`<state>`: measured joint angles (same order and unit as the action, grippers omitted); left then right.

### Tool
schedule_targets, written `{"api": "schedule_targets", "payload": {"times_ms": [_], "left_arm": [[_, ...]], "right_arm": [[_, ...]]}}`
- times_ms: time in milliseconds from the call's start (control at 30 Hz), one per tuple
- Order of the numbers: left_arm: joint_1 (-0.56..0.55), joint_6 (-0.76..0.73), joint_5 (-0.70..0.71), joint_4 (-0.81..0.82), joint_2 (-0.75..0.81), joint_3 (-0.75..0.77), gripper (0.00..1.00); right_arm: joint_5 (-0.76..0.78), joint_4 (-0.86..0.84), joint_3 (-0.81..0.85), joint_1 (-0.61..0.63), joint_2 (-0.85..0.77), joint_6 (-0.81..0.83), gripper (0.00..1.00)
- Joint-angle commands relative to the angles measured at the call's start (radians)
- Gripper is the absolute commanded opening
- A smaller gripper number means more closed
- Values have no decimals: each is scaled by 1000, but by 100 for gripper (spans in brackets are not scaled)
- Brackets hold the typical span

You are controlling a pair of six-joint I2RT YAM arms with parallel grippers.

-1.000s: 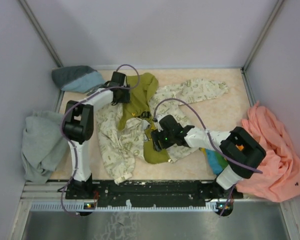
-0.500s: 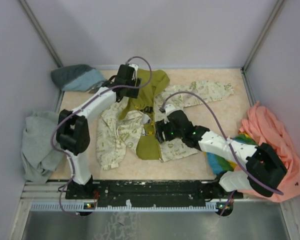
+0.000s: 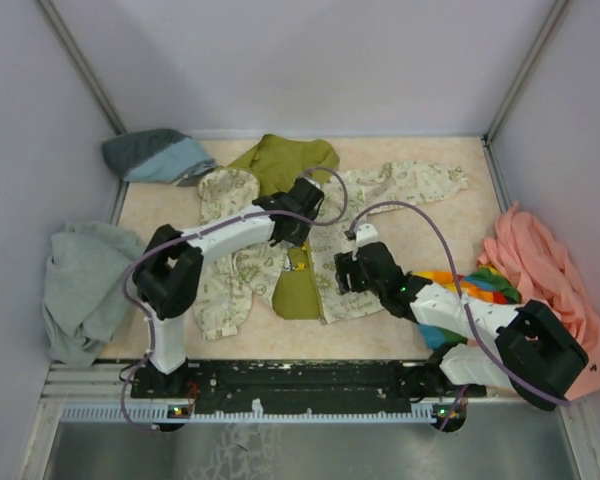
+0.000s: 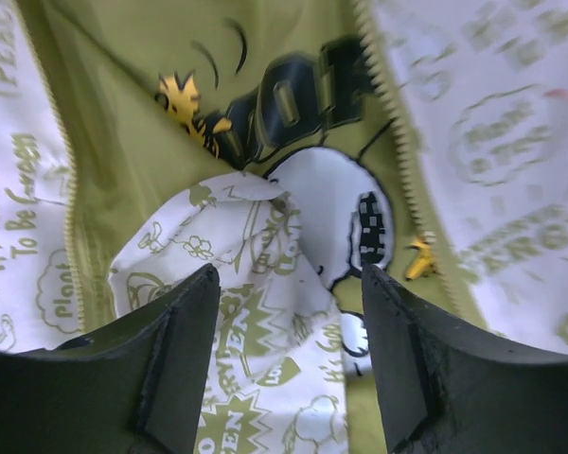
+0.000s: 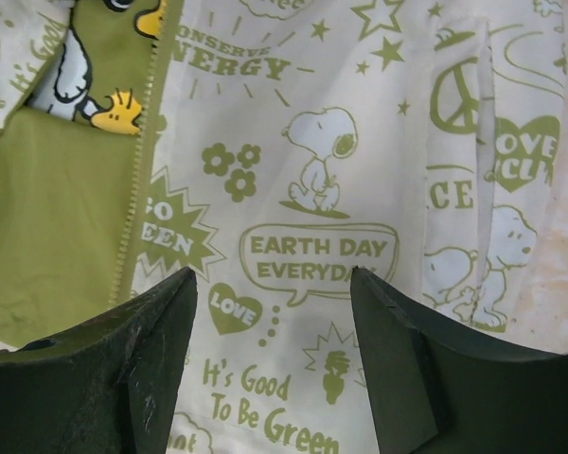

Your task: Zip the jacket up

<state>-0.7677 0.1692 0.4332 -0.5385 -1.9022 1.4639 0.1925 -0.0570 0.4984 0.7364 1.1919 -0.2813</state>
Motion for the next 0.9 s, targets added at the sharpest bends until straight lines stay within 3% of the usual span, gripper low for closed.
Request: {"api": "schedule_targets", "payload": {"times_ms": [0, 167, 267, 300, 367, 533, 700, 867], "left_arm": [[13, 36, 97, -74, -83, 40, 64], [15, 9, 138, -62, -166, 72, 47], [14, 6, 169, -108, -194, 119, 16], [12, 9, 169, -134, -181, 132, 10], [3, -15, 145, -166, -108, 135, 6], [-86, -158, -82, -196, 178, 52, 10], [-131, -194, -551, -185, 427, -158, 19], [-146, -99, -782, -154, 476, -352, 41]], "right_arm": [[85, -110, -23, -6, -52, -6, 66], [106, -136, -40, -10, -65, -5, 66], [113, -137, -43, -11, -58, -9, 66], [115, -138, -44, -11, -57, -9, 66], [117, -136, -44, -13, -57, -8, 66], [113, -143, -46, -13, -63, -11, 66], [109, -148, -51, -14, -69, -13, 67], [61, -158, -59, -18, -94, -13, 67]]}}
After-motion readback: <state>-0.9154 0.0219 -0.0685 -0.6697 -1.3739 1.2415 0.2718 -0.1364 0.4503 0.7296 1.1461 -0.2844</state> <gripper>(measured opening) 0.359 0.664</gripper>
